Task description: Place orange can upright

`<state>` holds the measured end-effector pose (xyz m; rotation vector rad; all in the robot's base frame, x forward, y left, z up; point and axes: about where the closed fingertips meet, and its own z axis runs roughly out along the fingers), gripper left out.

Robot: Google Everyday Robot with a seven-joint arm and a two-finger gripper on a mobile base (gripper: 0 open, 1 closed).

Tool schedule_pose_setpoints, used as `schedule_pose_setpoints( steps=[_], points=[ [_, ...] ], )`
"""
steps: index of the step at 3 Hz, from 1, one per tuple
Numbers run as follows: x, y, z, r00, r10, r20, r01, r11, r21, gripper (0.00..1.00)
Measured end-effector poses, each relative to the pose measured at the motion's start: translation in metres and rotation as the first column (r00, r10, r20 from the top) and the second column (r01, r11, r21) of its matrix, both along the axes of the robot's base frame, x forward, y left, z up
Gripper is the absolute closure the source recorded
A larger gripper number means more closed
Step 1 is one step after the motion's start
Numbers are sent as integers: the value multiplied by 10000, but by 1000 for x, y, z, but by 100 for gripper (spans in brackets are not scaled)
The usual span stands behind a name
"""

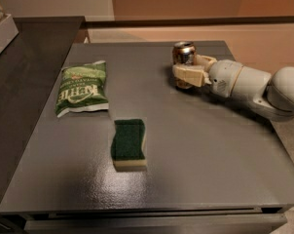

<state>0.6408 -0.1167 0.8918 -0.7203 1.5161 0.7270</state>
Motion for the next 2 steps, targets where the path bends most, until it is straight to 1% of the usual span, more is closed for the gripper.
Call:
schedule_pose_setpoints(
  steps=[1,2],
  points=[
    [1,0,-6,10000,-60,6,60,10000,53,5],
    [1,2,-6,10000,-33,9,33,10000,54,0]
  ],
)
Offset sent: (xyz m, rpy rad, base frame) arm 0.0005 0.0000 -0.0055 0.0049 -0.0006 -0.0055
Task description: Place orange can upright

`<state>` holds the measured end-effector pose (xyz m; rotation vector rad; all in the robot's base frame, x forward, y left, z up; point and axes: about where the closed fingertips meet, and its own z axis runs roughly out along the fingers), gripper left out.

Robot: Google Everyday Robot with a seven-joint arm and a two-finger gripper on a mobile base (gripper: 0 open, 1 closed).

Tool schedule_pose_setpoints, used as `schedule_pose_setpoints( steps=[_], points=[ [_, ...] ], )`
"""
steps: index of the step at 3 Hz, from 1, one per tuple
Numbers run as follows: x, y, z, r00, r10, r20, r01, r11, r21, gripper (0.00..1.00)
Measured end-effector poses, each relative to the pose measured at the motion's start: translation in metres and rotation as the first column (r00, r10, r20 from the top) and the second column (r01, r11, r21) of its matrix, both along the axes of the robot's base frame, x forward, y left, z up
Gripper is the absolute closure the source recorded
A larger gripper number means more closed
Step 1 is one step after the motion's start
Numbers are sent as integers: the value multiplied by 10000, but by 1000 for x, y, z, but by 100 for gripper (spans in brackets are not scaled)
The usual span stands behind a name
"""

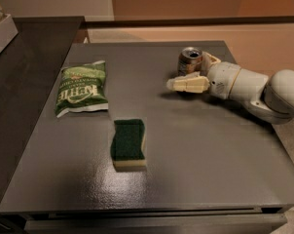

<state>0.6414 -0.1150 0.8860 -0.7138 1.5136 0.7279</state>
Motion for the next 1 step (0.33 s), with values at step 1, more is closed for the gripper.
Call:
schedule_pose_setpoints(
  steps=[1],
  points=[
    [0,0,0,10000,2,0,-2,10000,0,0]
  ],
)
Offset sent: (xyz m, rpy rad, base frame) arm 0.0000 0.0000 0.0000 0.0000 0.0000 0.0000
